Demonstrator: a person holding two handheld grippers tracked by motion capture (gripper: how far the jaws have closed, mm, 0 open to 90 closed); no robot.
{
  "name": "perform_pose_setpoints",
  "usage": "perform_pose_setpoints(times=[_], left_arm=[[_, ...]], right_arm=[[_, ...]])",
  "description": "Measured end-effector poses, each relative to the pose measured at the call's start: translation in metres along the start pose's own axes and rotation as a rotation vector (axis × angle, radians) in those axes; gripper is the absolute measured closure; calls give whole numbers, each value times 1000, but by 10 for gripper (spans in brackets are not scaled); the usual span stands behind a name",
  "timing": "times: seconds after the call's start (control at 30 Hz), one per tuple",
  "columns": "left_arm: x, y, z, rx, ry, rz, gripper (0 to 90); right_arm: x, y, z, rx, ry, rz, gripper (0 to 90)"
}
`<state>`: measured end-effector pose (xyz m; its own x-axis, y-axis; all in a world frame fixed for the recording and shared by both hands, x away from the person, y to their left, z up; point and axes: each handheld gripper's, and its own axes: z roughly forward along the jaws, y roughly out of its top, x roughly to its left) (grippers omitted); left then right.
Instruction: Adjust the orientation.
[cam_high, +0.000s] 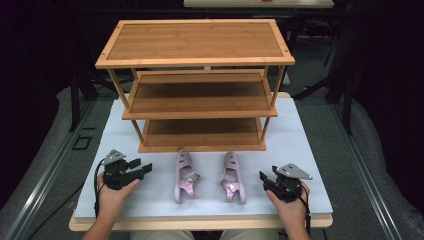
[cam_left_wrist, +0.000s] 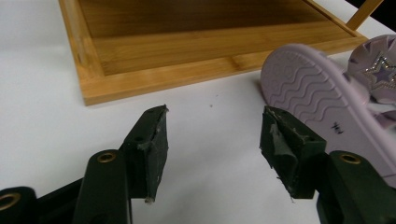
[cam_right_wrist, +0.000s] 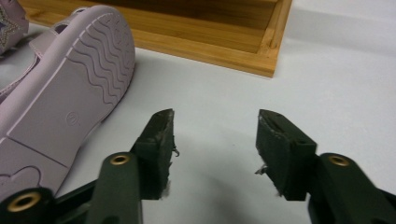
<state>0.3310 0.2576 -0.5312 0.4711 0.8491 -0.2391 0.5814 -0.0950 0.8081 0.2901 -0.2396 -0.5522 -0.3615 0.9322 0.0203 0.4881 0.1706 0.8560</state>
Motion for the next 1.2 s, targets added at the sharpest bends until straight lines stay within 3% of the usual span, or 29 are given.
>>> perform_pose_setpoints(times=[0.07, 0.17, 0.2, 0.23, 0.27, 0.33, 0.4, 0.47, 0.5, 0.6, 0.9, 1.17, 1.2], left_arm=[[-4, 2, 1, 21, -23, -29, 444], [-7, 1, 2, 6, -39, -34, 448], [-11, -3, 1, -11, -22, 18, 458], [-11, -3, 1, -11, -22, 18, 460], [-13, -9, 0, -19, -6, 78, 472], [-14, -12, 0, -17, 2, 95, 483], [-15, -16, 1, 15, 12, 134, 485], [-14, -16, 0, 10, 8, 125, 486], [-12, -16, 2, -3, -13, 86, 500], [-13, -17, 4, 1, -17, 74, 501], [-14, -17, -1, -15, 4, 71, 498], [-16, -16, -5, -10, 9, 97, 549], [-17, -16, -6, -9, 9, 102, 590]], right_arm=[[0, -1, -1, -11, 7, -3, 493], [1, -1, -3, 0, 9, -8, 494], [1, -1, -6, -7, 18, 1, 489], [1, -1, -6, -7, 18, 1, 489], [0, -1, -7, -16, 19, 17, 484], [0, -1, -7, -24, 30, 27, 483], [1, -1, -7, -11, 32, 36, 485], [1, -1, -6, -22, 32, 33, 485], [2, -1, -5, -13, 31, 26, 488], [3, -1, -4, -1, 27, 19, 493], [4, -2, -4, -2, 34, 21, 507], [5, -1, -5, -7, 37, 18, 520], [5, 0, -4, -14, 36, 18, 523]])
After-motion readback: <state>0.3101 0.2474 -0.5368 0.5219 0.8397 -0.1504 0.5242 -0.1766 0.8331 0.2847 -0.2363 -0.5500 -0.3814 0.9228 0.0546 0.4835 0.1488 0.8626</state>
